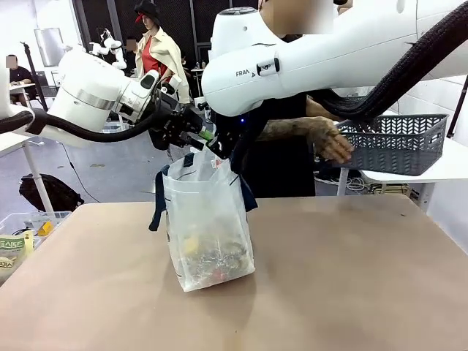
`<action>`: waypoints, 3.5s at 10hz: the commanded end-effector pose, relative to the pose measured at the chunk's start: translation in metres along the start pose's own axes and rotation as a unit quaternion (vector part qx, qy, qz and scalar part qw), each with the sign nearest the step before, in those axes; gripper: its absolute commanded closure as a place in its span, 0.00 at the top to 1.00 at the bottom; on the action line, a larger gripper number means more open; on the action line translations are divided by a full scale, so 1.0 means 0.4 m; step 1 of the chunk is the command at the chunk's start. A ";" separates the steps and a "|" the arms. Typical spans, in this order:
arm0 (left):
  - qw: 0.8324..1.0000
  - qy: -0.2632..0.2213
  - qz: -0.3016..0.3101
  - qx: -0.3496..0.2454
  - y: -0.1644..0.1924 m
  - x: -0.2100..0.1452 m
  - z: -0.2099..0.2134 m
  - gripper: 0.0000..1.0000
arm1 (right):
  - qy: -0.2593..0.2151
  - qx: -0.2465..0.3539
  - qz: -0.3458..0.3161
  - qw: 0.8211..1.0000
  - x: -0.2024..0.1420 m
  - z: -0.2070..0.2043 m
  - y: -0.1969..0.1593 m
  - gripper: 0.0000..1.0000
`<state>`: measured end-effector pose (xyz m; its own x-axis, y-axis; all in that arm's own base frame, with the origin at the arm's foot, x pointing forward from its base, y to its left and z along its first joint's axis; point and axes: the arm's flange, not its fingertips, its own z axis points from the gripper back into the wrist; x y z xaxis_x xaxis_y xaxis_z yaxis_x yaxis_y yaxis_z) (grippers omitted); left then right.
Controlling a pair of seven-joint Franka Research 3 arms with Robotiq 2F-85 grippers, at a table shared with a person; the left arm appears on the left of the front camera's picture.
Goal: Transfer purchased items from the store into the shopping bag.
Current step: Move the Reusable shopping bag to the right side of the table.
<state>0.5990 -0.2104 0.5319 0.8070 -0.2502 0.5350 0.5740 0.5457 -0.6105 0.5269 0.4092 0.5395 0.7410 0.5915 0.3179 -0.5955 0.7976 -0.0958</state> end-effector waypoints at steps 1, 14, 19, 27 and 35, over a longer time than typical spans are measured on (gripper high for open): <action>1.000 0.007 0.001 -0.020 0.017 0.013 -0.008 0.58 | -0.006 0.013 0.073 0.997 0.022 0.007 0.024 0.00; 0.980 -0.036 0.084 0.176 -0.058 -0.014 0.058 0.58 | -0.028 0.033 0.101 0.994 0.008 0.009 0.030 0.00; 0.963 -0.042 0.119 0.239 -0.076 -0.031 0.074 0.95 | -0.024 0.033 0.099 0.994 0.009 0.000 0.026 0.00; 0.955 0.012 0.113 0.272 -0.072 -0.025 0.046 0.98 | -0.018 0.035 0.094 0.995 0.017 -0.006 0.020 0.00; 0.978 0.013 0.148 0.148 -0.024 0.024 0.003 0.98 | 0.016 0.022 0.119 0.993 0.050 -0.030 0.066 0.00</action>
<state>0.5990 -0.2194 0.5396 0.9406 -0.0461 0.3364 0.2234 0.8301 -0.5108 0.5244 0.4358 0.5354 0.5824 0.7587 0.2920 -0.7683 0.6310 -0.1071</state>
